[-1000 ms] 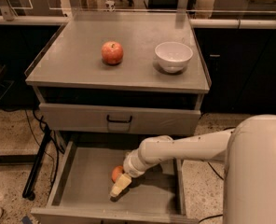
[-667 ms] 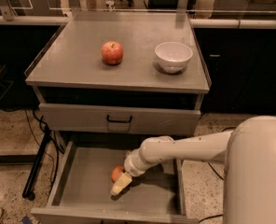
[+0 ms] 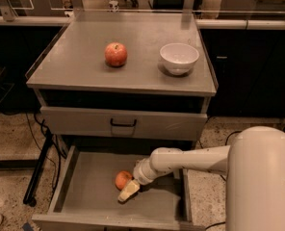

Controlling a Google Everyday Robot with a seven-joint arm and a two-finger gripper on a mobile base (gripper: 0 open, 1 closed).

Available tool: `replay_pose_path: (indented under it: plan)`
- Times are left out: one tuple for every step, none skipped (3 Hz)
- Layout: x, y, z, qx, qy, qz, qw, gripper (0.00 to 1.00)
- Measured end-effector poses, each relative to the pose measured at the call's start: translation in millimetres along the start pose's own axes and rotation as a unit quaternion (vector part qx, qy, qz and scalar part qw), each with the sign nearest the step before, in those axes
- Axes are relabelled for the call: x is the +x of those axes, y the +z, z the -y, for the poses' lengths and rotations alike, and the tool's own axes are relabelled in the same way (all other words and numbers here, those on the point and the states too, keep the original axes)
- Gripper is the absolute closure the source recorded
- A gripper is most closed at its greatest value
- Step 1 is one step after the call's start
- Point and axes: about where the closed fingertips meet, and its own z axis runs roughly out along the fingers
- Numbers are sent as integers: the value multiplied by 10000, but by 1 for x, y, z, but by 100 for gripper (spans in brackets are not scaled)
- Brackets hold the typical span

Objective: Pick orange from middle drawer and place on counter

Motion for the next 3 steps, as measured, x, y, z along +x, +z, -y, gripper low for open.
replay_pose_path:
  plan:
    - [-2,3,-2,-28,-34,9,10000,0]
    - [-10,16,-7,-137,-155,22,9998,0]
    - [-10,16,-7,-138,-155,22,9998,0]
